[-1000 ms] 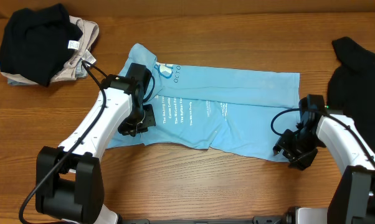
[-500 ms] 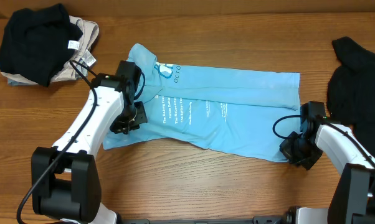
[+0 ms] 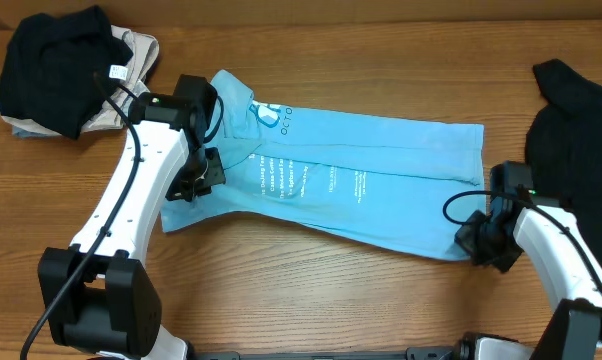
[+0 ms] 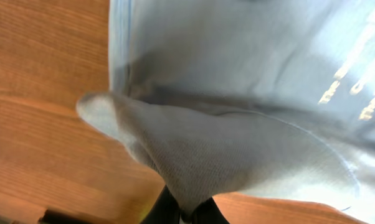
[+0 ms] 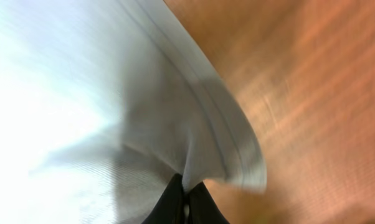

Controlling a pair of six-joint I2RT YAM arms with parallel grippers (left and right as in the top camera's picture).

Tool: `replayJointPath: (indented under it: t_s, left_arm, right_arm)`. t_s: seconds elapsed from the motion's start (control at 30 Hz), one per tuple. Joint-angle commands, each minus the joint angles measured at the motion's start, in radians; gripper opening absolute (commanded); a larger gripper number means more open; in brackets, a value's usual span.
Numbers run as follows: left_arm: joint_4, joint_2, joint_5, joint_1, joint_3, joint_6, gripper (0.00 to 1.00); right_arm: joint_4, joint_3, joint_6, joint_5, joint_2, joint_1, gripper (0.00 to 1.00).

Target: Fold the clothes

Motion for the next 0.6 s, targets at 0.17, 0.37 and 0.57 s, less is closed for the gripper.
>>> replayJointPath:
  t_s: [0.17,0.37,0.57]
  left_arm:
    - [0.235,-0.003,-0.037,0.005,0.020,0.021,0.04]
    - [0.397,0.023,-0.093,0.005,0.018,0.026,0.04]
    - [0.570,0.122,-0.122,0.005,0.018,0.027,0.23]
  right_arm:
    - [0.216,0.084,-0.093,-0.013,-0.017,-0.004,0.04]
    - [0.433,0.084,-0.133,-0.034,0.015,-0.003,0.04]
    - [0.623,0.084,-0.186,-0.066,0.142,-0.002,0.46]
